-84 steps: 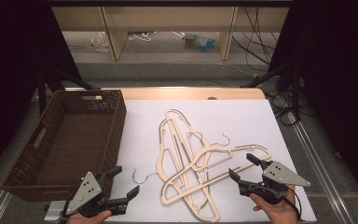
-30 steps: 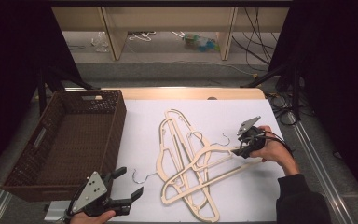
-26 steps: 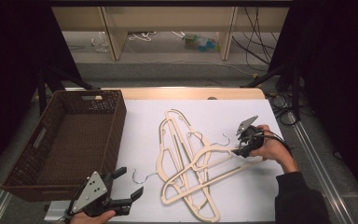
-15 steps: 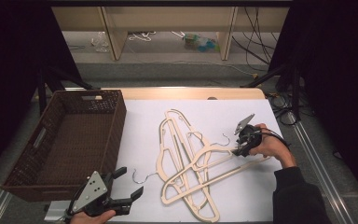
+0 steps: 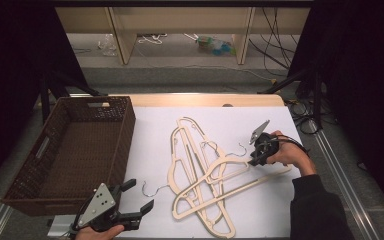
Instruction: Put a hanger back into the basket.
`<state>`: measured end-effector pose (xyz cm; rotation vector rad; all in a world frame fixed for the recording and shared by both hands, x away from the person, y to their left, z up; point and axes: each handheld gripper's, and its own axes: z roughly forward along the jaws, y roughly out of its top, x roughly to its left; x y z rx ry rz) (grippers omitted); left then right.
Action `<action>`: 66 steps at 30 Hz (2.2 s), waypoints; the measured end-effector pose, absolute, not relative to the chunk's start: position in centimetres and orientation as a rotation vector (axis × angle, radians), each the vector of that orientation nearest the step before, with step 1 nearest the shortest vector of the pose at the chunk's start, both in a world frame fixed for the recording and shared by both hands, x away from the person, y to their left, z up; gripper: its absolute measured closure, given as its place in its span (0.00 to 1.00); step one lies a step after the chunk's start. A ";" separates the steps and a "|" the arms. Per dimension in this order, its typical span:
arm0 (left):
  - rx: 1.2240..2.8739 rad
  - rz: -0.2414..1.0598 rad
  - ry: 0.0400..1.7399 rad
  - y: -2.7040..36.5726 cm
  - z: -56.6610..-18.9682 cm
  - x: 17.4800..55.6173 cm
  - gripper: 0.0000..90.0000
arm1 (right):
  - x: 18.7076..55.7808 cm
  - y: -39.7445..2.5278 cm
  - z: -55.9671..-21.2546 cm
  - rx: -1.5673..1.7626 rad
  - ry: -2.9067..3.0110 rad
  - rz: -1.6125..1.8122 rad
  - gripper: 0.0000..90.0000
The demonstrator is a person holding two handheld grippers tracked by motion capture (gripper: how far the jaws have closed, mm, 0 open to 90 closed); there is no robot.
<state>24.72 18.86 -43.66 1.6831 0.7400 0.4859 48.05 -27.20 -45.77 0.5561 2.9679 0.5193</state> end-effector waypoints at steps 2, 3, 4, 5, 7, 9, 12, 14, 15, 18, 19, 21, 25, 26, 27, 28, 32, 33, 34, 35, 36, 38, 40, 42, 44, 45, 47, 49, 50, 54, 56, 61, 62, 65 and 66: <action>1.682 0.485 0.741 18.9 -43.7 24.7 0.20 | 47.7 -26.8 -45.6 0.481 2.986 0.462 0.76; 1.683 0.484 0.741 18.9 -43.7 24.7 0.20 | 47.6 -26.7 -45.5 0.442 2.995 0.446 0.77; 1.683 0.484 0.741 18.9 -43.7 24.7 0.20 | 47.5 -26.6 -45.5 0.415 2.996 0.433 0.77; 1.684 0.484 0.741 18.9 -43.7 24.7 0.20 | 47.5 -26.6 -45.5 0.396 2.998 0.421 0.78; 1.684 0.482 0.742 18.9 -43.7 24.7 0.20 | 47.3 -26.5 -45.4 0.346 3.001 0.405 0.79; 1.684 0.481 0.742 18.8 -43.7 24.7 0.20 | 47.3 -26.4 -45.4 0.291 3.001 0.396 0.81; 1.689 0.479 0.732 18.8 -43.7 24.8 0.20 | 47.1 -26.3 -45.4 0.230 3.004 0.388 0.82; 1.688 0.477 0.740 18.8 -43.7 24.8 0.20 | 47.1 -26.2 -45.4 0.186 3.001 0.380 0.83; 1.682 0.472 0.732 18.7 -43.8 24.9 0.20 | 47.1 -26.2 -45.4 0.164 3.000 0.374 0.84; 1.689 0.471 0.745 18.7 -43.7 24.8 0.20 | 47.0 -26.1 -45.3 0.106 3.002 0.365 0.85; 1.689 0.471 0.743 18.7 -43.8 24.8 0.20 | 46.9 -26.1 -45.3 0.091 3.002 0.362 0.86; 1.689 0.470 0.742 18.7 -43.8 24.8 0.20 | 46.8 -26.1 -45.3 0.050 3.003 0.360 0.87; 1.696 0.472 0.731 18.7 -43.8 24.9 0.20 | 46.6 -26.1 -45.2 0.023 3.002 0.353 0.88; 1.697 0.472 0.731 18.7 -43.8 24.9 0.20 | 46.6 -26.1 -45.1 0.004 3.002 0.350 0.88; 1.697 0.472 0.731 18.7 -43.8 24.9 0.20 | 46.5 -26.1 -45.1 -0.004 2.999 0.350 0.88; 1.694 0.468 0.735 18.6 -43.8 25.0 0.20 | 46.5 -26.1 -45.0 -0.011 2.996 0.350 0.88; 1.690 0.457 0.754 18.3 -43.8 25.4 0.20 | 46.2 -26.1 -44.6 -0.015 2.978 0.361 0.89; 1.691 0.457 0.749 18.2 -43.9 25.6 0.20 | 46.1 -26.1 -44.5 -0.018 2.976 0.359 0.89; 1.704 0.459 0.746 18.0 -43.9 26.0 0.20 | 46.0 -26.0 -44.4 -0.028 2.976 0.356 0.89; 1.704 0.445 0.758 17.6 -44.0 26.2 0.20 | 45.9 -26.0 -44.3 -0.034 2.973 0.361 0.89; 1.711 0.439 0.748 17.4 -44.1 26.5 0.20 | 45.8 -26.1 -44.1 -0.028 2.966 0.360 0.89; 1.733 0.423 0.757 16.3 -44.4 27.3 0.20 | 45.7 -26.1 -43.9 -0.043 2.954 0.366 0.89; 1.769 0.412 0.745 15.1 -44.7 28.2 0.20 | 45.4 -26.1 -43.8 -0.029 2.956 0.359 0.89; 1.790 0.384 0.735 13.8 -45.1 29.3 0.21 | 45.3 -25.9 -43.6 -0.041 2.943 0.365 0.89; 1.808 0.347 0.747 12.7 -45.4 30.3 0.22 | 45.1 -25.9 -43.3 -0.046 2.929 0.371 0.89; 1.816 0.335 0.754 12.2 -45.6 30.9 0.22 | 45.0 -25.9 -43.2 -0.052 2.924 0.373 0.89; 1.843 0.300 0.761 11.2 -46.0 32.0 0.23 | 44.7 -25.9 -43.0 -0.050 2.917 0.376 0.89; 1.874 0.301 0.747 10.6 -46.4 33.0 0.24 | 44.6 -25.9 -42.8 -0.063 2.911 0.373 0.89; 1.883 0.291 0.755 10.3 -46.5 33.3 0.24 | 44.5 -25.9 -42.6 -0.060 2.906 0.377 0.89; 1.903 0.273 0.754 9.4 -46.8 34.3 0.27 | 44.2 -25.9 -42.2 -0.066 2.888 0.381 0.89; 1.924 0.235 0.748 8.5 -47.1 35.1 0.28 | 43.9 -25.8 -41.7 -0.078 2.871 0.373 0.89; 1.937 0.191 0.751 7.0 -47.2 36.3 0.31 | 43.3 -25.6 -40.9 -0.093 2.849 0.376 0.89; 1.945 0.179 0.746 6.8 -47.2 36.5 0.32 | 43.3 -25.6 -40.8 -0.103 2.842 0.379 0.89; 1.960 0.169 0.741 6.0 -47.4 37.1 0.34 | 43.0 -25.4 -40.5 -0.102 2.840 0.380 0.89; 1.958 0.167 0.742 5.8 -47.4 37.3 0.34 | 43.0 -25.4 -40.4 -0.108 2.833 0.385 0.89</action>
